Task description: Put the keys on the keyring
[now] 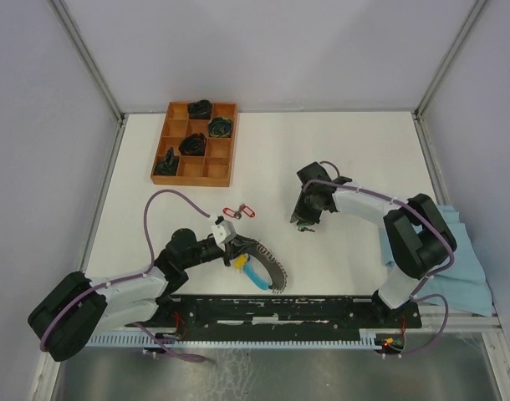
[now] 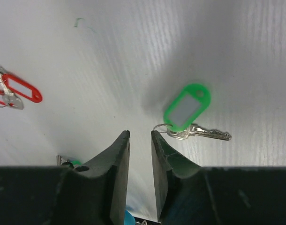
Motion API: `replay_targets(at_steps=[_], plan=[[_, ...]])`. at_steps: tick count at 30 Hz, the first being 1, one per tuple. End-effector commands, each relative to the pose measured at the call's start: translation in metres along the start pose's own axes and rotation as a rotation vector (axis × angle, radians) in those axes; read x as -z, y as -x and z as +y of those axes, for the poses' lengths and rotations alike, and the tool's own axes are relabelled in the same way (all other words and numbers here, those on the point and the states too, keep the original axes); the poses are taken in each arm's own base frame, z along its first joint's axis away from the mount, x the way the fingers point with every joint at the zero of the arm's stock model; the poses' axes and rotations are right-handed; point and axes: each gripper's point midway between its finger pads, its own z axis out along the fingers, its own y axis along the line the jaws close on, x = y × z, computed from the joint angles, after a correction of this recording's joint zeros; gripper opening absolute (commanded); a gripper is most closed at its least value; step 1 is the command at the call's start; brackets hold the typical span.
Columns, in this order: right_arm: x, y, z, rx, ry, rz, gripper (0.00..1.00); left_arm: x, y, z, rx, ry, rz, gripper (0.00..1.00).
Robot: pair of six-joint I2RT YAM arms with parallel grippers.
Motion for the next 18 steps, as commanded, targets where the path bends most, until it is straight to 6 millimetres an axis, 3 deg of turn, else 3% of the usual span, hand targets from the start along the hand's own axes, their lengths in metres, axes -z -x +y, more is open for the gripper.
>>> replay_targets(at_steps=[1, 6, 11, 18], plan=[[0.036, 0.025, 0.027, 0.164, 0.07, -0.067, 0.36, -0.004, 0.028, 0.005, -0.073, 0.008, -0.079, 0.03], [0.047, 0.038, 0.021, 0.397, 0.036, -0.058, 0.42, -0.003, 0.029, 0.005, -0.076, 0.01, -0.083, 0.03], [0.03, 0.05, 0.012, 0.526, 0.02, 0.007, 0.35, -0.003, 0.029, 0.005, -0.077, 0.011, -0.083, 0.03], [0.002, 0.062, -0.009, 0.594, -0.033, 0.022, 0.34, -0.003, 0.028, 0.005, -0.079, 0.014, -0.08, 0.03]])
